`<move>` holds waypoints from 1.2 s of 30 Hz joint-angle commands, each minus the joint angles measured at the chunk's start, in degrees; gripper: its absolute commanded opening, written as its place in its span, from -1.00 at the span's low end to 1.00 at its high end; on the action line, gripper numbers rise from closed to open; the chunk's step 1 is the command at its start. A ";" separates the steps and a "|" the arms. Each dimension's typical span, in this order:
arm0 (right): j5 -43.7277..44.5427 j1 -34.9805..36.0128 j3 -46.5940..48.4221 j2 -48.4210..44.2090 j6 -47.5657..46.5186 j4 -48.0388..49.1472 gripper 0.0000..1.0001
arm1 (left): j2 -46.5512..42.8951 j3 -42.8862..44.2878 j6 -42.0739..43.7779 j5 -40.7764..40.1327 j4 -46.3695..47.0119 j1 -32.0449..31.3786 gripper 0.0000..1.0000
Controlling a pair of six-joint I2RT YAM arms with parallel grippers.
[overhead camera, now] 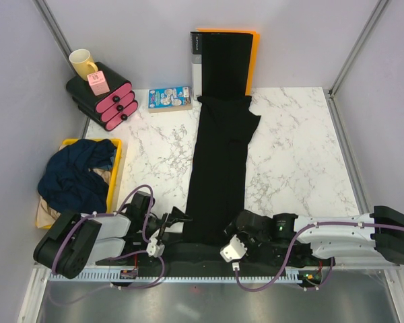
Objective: Fold and stack the t-shirts
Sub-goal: Fold the tshirt
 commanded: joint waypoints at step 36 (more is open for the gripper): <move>7.51 0.41 6.68 -2.92 1.91 -2.18 -1.00 | -12.68 4.83 32.75 -4.90 -1.40 -0.84 -0.97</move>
